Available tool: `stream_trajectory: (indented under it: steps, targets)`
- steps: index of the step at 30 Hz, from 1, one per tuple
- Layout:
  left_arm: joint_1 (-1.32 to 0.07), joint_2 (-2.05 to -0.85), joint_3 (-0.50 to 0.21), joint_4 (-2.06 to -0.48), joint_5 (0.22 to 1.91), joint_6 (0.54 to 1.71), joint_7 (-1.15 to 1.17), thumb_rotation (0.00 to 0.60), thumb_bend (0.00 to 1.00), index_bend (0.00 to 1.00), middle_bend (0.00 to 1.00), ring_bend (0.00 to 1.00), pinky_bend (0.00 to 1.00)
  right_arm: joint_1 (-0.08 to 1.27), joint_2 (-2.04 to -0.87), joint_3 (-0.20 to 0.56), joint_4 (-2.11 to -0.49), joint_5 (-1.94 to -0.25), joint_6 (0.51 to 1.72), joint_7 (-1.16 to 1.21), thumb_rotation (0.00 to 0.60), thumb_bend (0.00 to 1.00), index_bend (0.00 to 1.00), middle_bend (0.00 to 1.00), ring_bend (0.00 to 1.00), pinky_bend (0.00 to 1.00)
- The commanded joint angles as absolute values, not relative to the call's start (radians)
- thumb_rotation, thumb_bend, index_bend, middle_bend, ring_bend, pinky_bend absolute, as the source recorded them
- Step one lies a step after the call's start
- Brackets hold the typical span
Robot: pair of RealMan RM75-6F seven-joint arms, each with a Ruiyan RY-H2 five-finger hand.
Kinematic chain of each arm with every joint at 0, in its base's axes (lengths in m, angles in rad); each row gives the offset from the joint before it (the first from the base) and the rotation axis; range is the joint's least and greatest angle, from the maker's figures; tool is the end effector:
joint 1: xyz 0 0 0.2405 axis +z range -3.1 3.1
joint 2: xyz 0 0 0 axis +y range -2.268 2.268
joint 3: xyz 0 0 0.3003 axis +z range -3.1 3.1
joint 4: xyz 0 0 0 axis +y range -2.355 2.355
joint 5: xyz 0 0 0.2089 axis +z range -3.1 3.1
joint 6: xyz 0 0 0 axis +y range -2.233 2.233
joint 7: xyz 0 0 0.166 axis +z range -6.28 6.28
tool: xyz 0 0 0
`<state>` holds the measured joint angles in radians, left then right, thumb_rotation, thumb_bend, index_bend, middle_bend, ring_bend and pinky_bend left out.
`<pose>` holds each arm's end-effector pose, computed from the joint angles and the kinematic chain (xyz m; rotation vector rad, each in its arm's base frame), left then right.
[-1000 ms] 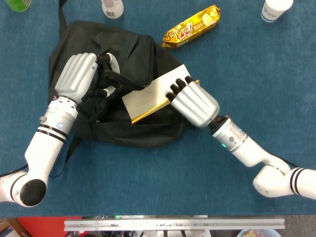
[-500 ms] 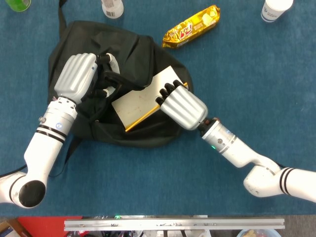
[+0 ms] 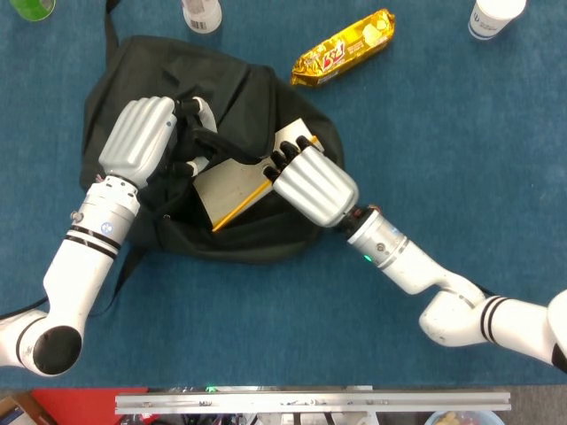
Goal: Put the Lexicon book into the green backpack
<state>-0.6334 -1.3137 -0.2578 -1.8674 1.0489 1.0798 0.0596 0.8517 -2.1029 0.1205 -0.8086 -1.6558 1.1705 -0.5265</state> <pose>-0.1578 0.3617 0.0678 -1.5715 -1.3581 -1.2691 -0.0774 -0.3557 -0.1641 2.0236 -0.0208 1.0533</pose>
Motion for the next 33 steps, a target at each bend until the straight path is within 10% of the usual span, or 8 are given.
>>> stream_trajectory:
  steps: [1,26,33]
  targets:
    - [-0.634,-1.313,-0.258,-1.869,1.048,1.081,0.062,0.6,0.32,0.56,0.64,0.63,0.83,0.861,-2.113,0.122,-0.8,-1.663,1.178,-0.518,0.6,0.34,0.82,0.58,0.47,0.6]
    - [-0.63,-1.294,-0.258,-1.901,1.052,1.094,0.064,0.6,0.32,0.56,0.64,0.63,0.83,0.862,-2.088,0.107,-0.882,-1.623,1.114,-0.417,0.6,0.33,0.78,0.54,0.47,0.59]
    - [-0.627,-1.289,-0.256,-1.906,1.048,1.1,0.07,0.6,0.32,0.56,0.64,0.63,0.83,0.85,-2.064,0.115,-0.927,-1.599,1.099,-0.432,0.6,0.32,0.57,0.5,0.42,0.48]
